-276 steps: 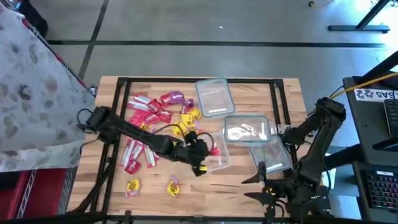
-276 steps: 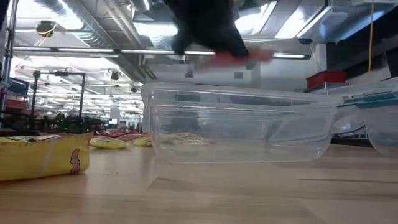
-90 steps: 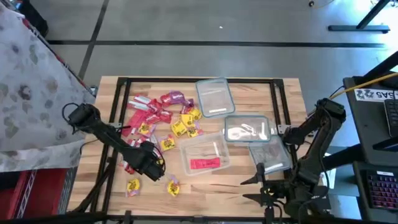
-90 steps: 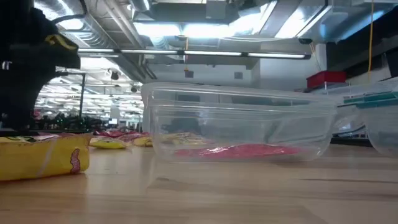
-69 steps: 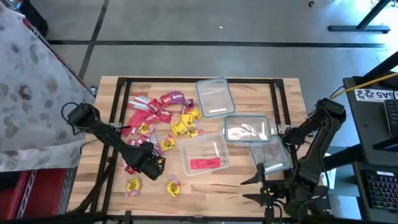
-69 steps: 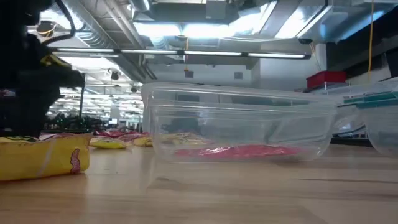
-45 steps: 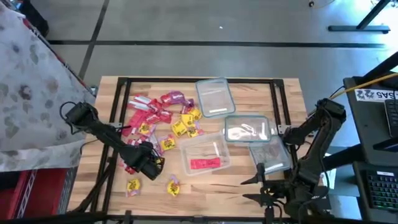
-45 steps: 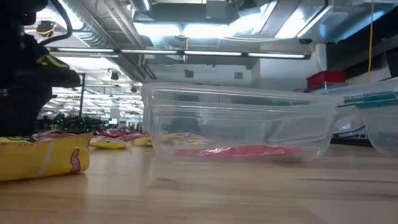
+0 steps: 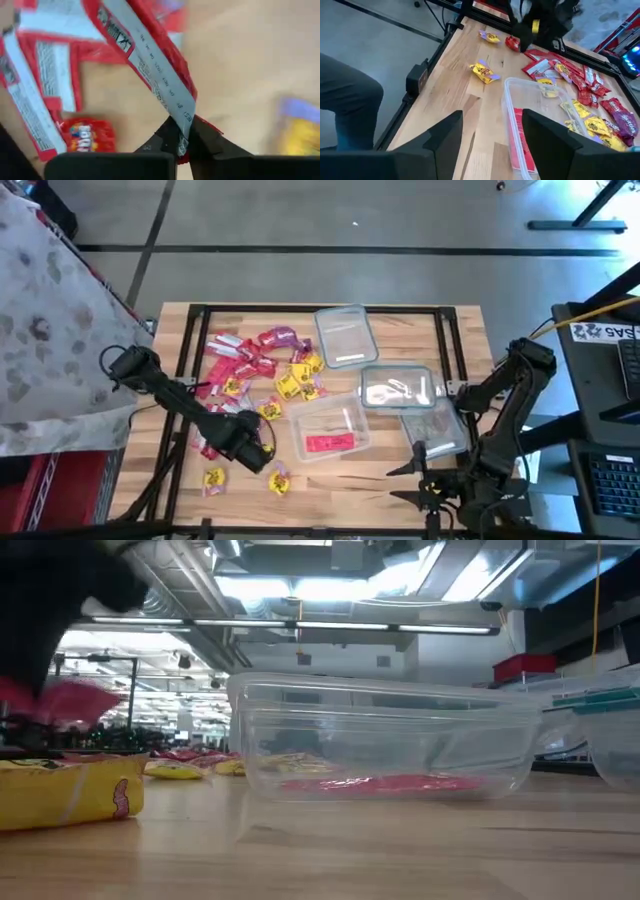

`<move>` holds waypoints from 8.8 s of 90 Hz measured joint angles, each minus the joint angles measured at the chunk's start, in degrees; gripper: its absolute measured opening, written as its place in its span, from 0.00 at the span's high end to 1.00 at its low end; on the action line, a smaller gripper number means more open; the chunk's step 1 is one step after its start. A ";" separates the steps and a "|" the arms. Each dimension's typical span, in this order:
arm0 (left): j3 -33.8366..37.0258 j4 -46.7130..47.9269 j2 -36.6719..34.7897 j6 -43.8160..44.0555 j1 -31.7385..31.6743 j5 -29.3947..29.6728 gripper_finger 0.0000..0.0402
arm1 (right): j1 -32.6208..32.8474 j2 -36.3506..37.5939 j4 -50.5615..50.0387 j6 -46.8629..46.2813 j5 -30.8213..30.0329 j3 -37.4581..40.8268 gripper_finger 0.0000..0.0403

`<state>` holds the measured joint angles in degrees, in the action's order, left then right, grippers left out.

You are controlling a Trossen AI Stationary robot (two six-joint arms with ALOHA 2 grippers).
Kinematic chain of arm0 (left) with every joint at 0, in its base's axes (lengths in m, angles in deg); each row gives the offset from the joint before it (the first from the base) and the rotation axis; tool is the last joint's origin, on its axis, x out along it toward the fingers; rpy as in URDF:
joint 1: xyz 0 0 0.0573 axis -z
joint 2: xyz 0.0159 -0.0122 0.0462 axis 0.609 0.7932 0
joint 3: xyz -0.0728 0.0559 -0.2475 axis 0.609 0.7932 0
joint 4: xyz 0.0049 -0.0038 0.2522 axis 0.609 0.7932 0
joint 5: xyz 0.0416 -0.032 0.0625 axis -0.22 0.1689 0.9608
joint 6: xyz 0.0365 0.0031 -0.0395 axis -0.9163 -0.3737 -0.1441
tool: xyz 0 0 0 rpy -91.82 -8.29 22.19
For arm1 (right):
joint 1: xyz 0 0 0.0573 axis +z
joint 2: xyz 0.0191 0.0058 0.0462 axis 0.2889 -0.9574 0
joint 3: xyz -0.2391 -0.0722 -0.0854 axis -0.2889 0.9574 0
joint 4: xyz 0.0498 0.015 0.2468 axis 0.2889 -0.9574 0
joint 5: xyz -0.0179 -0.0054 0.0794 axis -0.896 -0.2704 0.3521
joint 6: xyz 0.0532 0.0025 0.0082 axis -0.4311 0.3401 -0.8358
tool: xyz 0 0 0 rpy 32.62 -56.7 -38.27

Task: Sort candy
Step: Put the pink candy into the top rectangular transparent food container, then put the pink candy into top rectangular transparent food container, then put the pink candy into the top rectangular transparent food container

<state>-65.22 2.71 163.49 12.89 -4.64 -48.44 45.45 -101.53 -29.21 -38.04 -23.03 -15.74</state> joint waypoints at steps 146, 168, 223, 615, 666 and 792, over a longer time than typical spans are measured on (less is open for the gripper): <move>-26.66 18.87 14.17 -40.07 -8.25 20.17 0.75 | -0.01 0.00 -0.20 -0.09 -2.12 -0.01 0.52; -20.02 28.47 13.19 -41.77 -5.91 6.04 0.75 | 0.00 0.00 -0.02 -0.01 -2.08 -0.02 0.52; 3.95 11.80 13.10 -85.61 -18.05 -5.25 0.75 | -0.13 0.00 0.05 1.68 -2.17 -0.02 0.52; -30.67 10.52 14.81 -43.68 -20.34 0.33 0.71 | 0.00 -0.85 0.45 1.32 -3.54 -0.02 0.52; -6.33 17.48 13.02 -43.56 -14.86 -8.95 0.47 | 0.00 -0.85 0.75 1.35 -3.64 -0.02 0.52; -20.38 23.90 13.25 -60.88 -13.57 -3.29 1.00 | -0.39 -0.85 0.42 0.15 -3.70 0.00 0.52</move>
<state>-85.60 26.61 176.74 -47.98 -18.21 -51.73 45.05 -102.38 -28.78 -37.89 -26.72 -15.74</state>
